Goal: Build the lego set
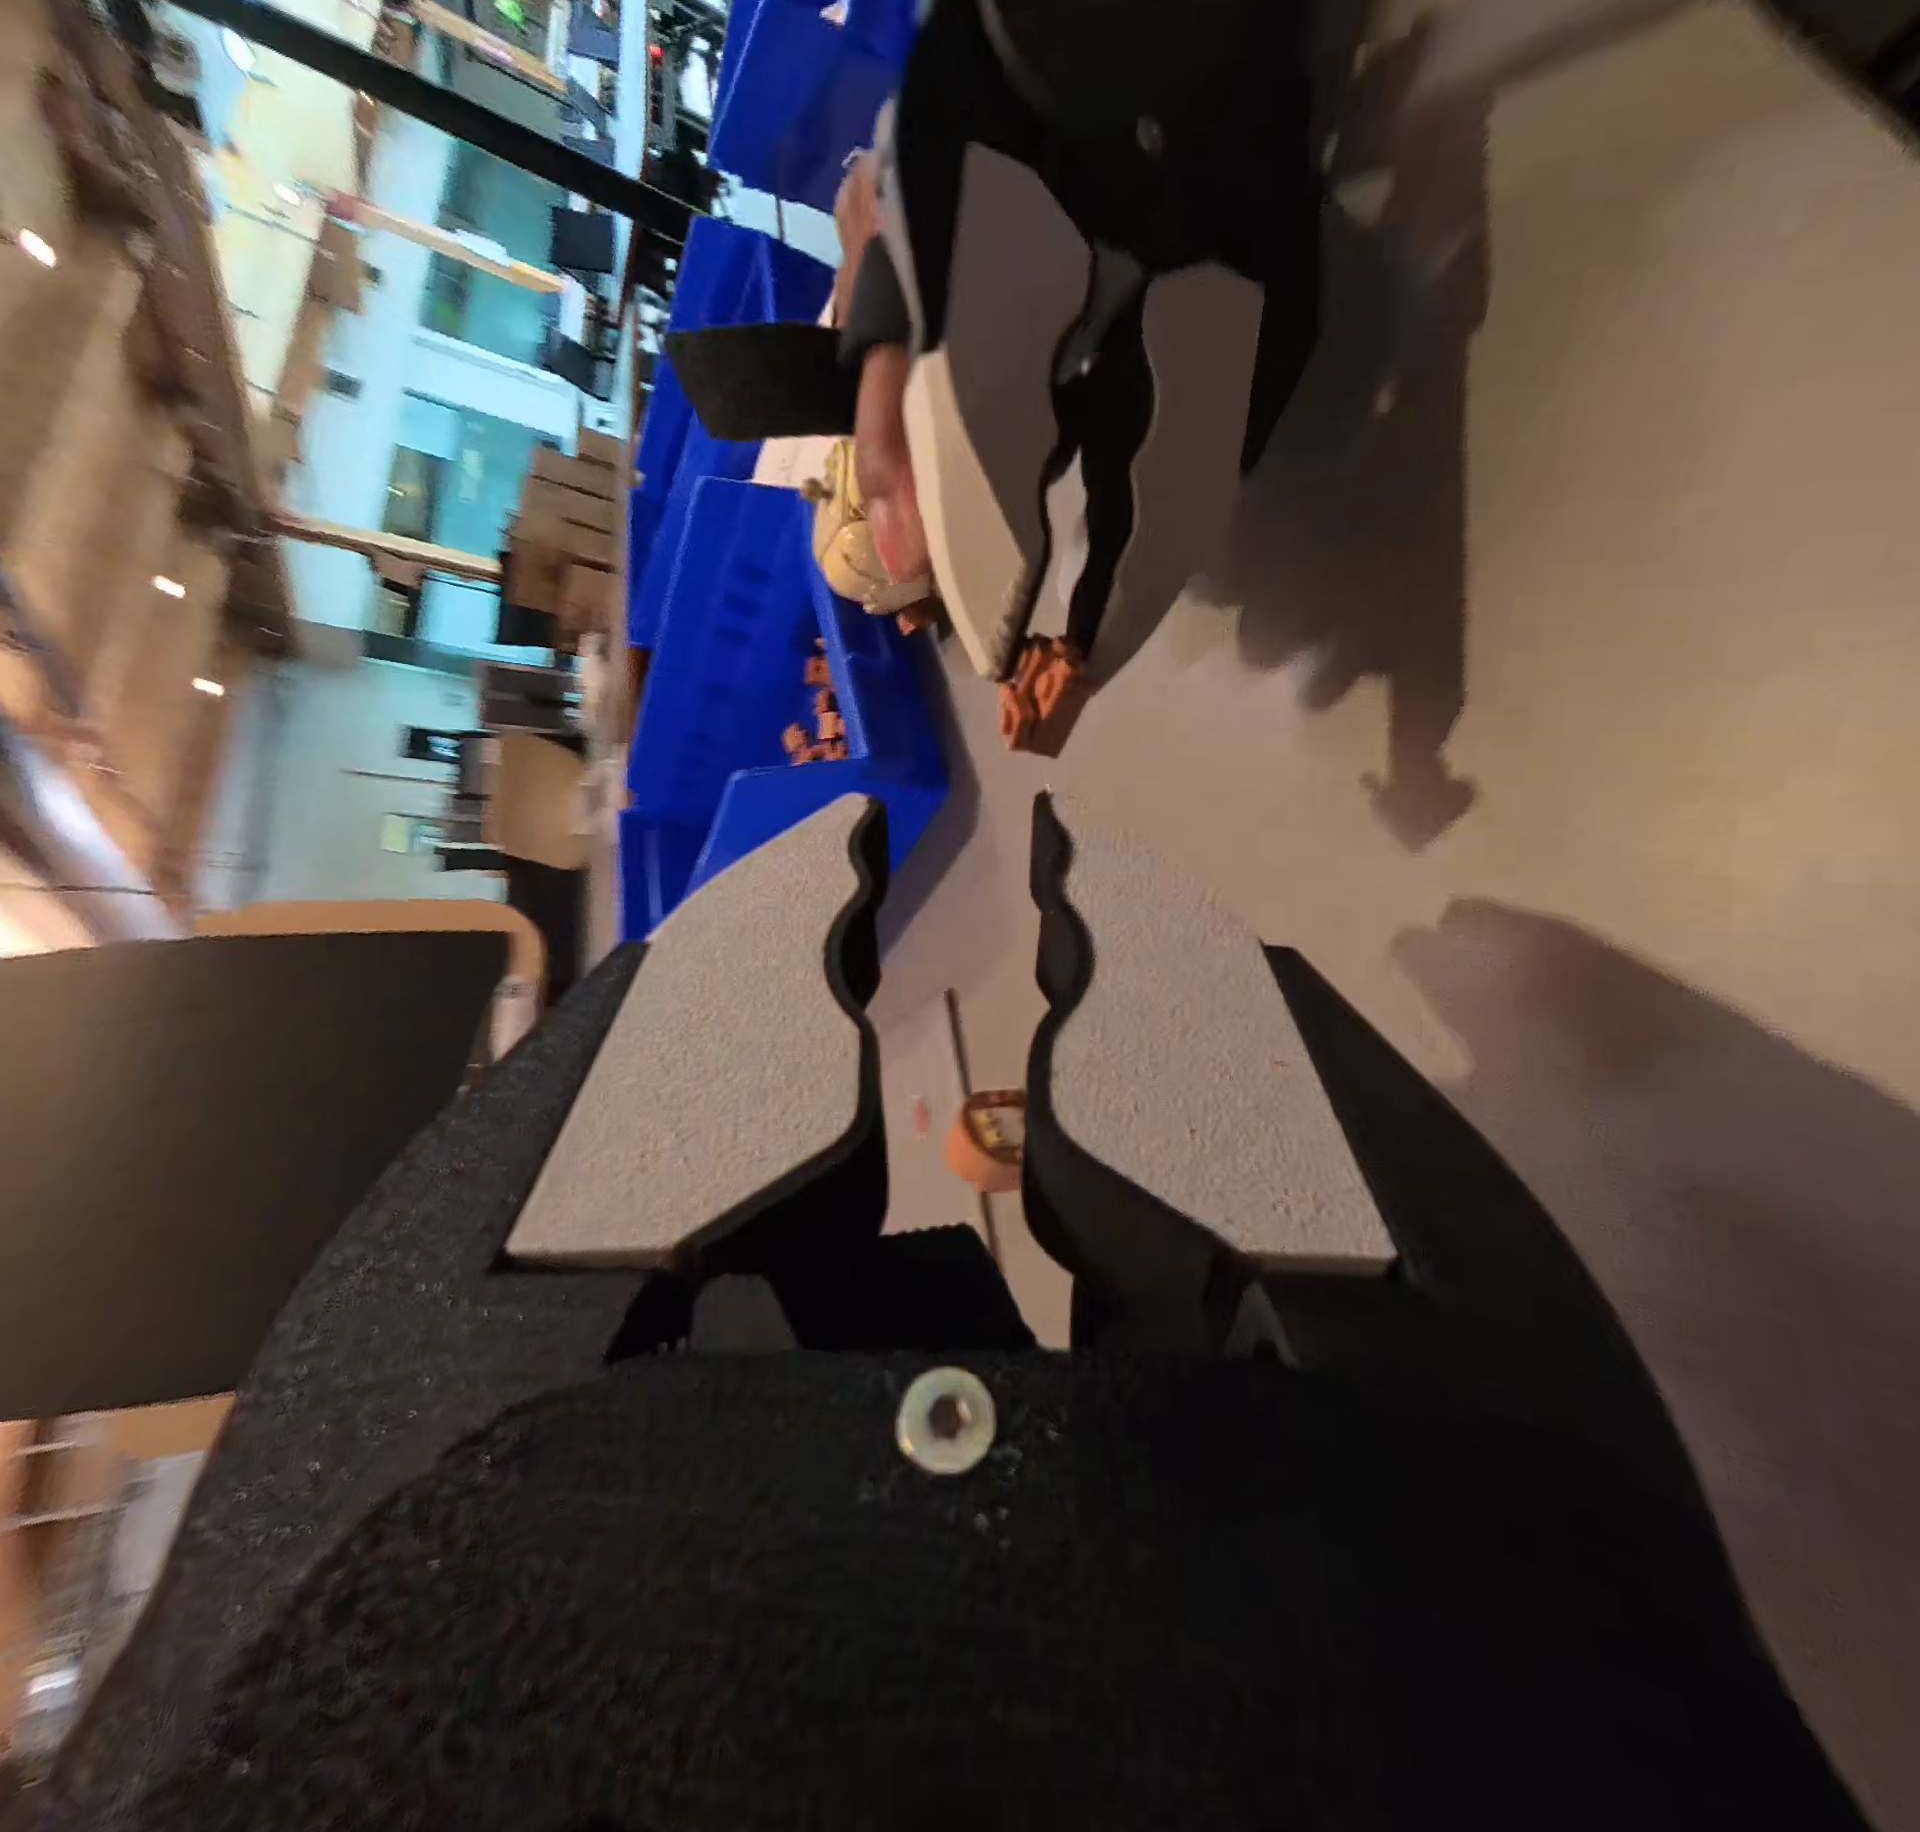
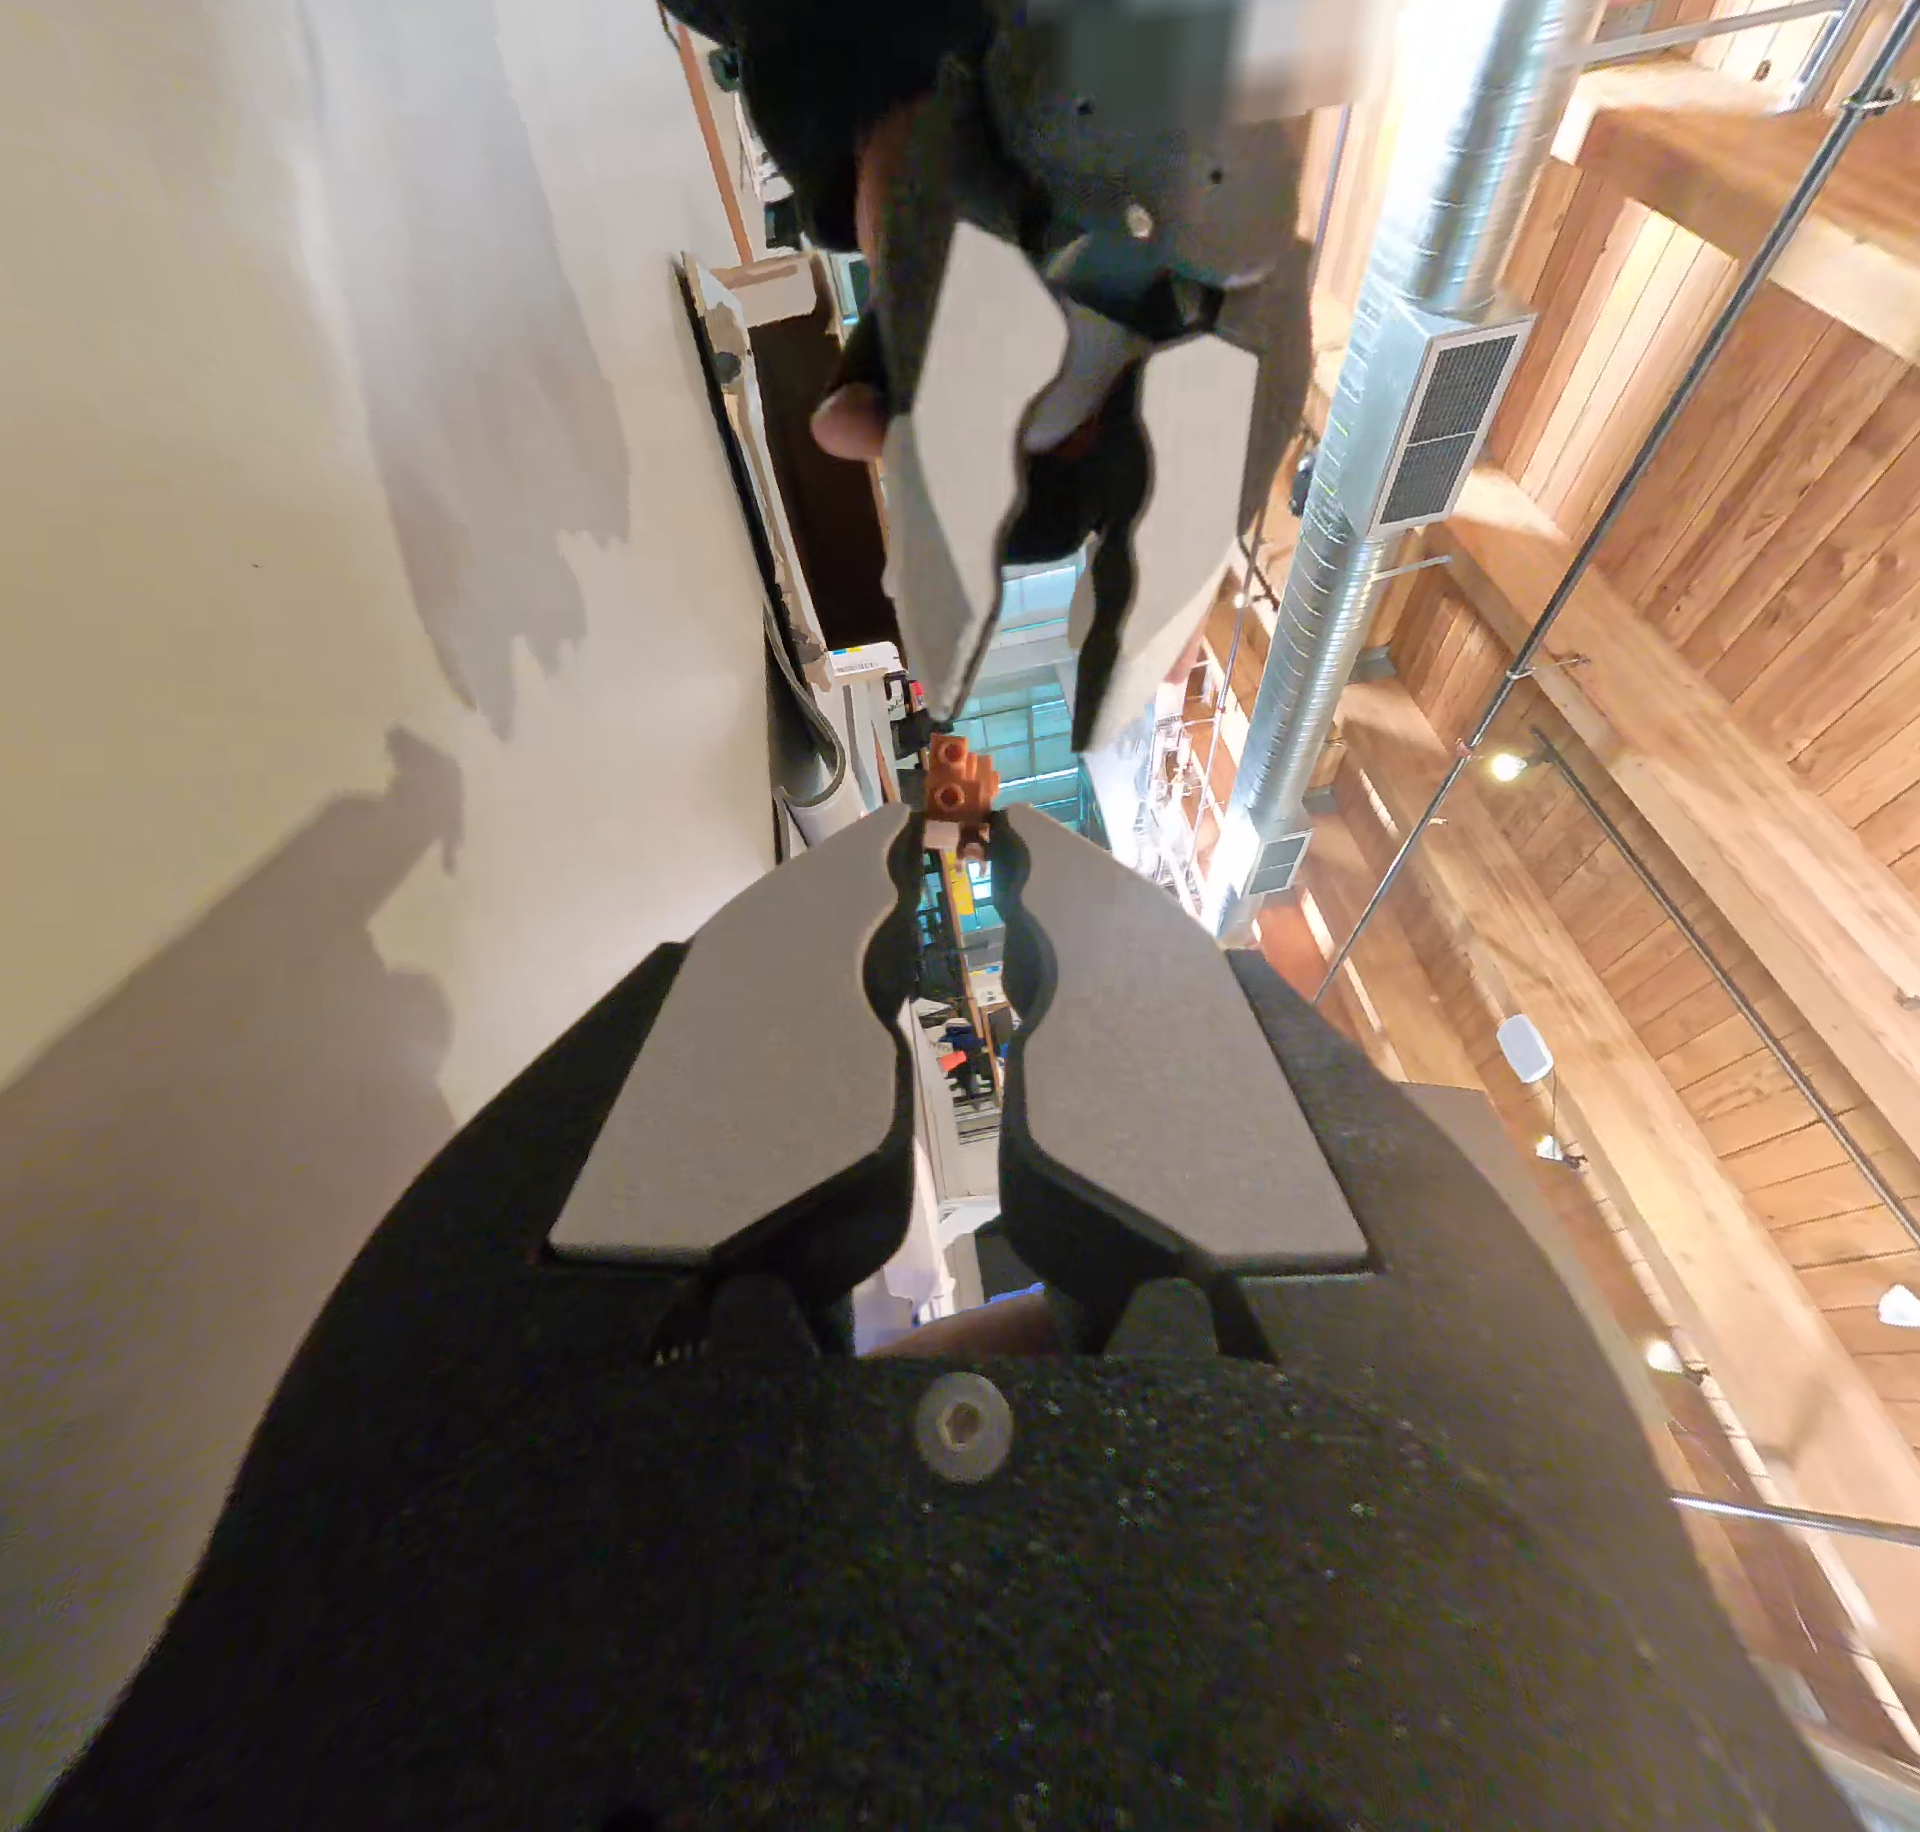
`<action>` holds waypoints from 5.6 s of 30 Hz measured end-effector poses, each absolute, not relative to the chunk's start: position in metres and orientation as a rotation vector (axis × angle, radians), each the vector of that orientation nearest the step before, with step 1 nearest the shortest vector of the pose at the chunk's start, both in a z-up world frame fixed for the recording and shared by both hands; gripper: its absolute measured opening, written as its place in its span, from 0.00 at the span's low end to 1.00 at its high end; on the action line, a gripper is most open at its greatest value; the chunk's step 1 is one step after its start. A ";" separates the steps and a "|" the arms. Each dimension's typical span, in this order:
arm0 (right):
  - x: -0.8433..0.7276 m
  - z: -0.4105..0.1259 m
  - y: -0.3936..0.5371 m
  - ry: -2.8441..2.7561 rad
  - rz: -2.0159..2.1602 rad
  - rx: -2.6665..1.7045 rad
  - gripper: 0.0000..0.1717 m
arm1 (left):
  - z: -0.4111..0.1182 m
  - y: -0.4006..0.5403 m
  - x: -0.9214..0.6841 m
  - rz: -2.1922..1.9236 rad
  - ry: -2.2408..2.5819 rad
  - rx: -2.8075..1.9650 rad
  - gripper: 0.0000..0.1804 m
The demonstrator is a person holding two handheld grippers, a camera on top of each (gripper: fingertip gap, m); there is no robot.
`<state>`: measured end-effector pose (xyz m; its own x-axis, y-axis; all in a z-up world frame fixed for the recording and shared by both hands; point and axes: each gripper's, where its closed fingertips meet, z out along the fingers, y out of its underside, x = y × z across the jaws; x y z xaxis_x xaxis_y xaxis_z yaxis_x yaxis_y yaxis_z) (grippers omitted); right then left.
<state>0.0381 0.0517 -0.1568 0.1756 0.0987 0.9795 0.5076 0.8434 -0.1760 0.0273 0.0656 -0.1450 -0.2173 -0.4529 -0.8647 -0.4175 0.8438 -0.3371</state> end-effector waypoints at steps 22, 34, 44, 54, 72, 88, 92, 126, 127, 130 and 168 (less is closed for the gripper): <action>0.036 -0.158 0.049 -1.387 -0.300 -0.539 0.07 | -0.162 0.062 0.047 0.332 1.809 -0.344 0.07; 0.035 -0.157 0.045 -1.389 -0.279 -0.527 0.07 | -0.161 0.059 0.047 0.345 1.777 -0.319 0.06; 0.035 -0.159 0.044 -1.407 -0.232 -0.544 0.07 | -0.164 0.058 0.046 0.417 1.821 -0.304 0.06; 0.037 -0.153 0.048 -1.373 -0.262 -0.552 0.06 | -0.155 0.063 0.047 0.253 1.738 -0.417 0.10; 0.035 -0.155 0.043 -1.388 -0.206 -0.555 0.07 | -0.160 0.059 0.045 0.228 1.774 -0.391 0.05; 0.038 -0.167 0.061 -1.424 -0.368 -0.534 0.06 | -0.173 0.071 0.034 -0.689 1.665 -1.113 0.20; 0.034 -0.173 0.068 -1.439 -0.391 -0.531 0.07 | -0.175 0.072 0.039 -0.920 1.643 -1.260 0.22; 0.028 -0.230 0.127 -1.769 -0.276 -0.901 0.07 | -0.222 0.145 0.003 -0.781 1.646 -1.537 0.19; 0.031 -0.233 0.127 -1.802 -0.269 -0.924 0.07 | -0.223 0.148 0.001 -0.772 1.641 -1.548 0.19; 0.037 -0.240 0.129 -1.888 -0.277 -0.971 0.07 | -0.226 0.151 -0.002 -0.747 1.648 -1.562 0.18; 0.072 -0.201 0.154 -1.401 -0.124 -1.207 0.10 | -0.245 0.224 0.002 -0.414 1.471 -1.813 0.15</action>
<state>0.0725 0.1544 -0.2006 0.2633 0.5652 0.7818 0.6937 0.4522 -0.5606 0.0018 0.2243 -0.2446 0.2866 -0.9363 -0.2030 -0.6932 -0.0564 -0.7185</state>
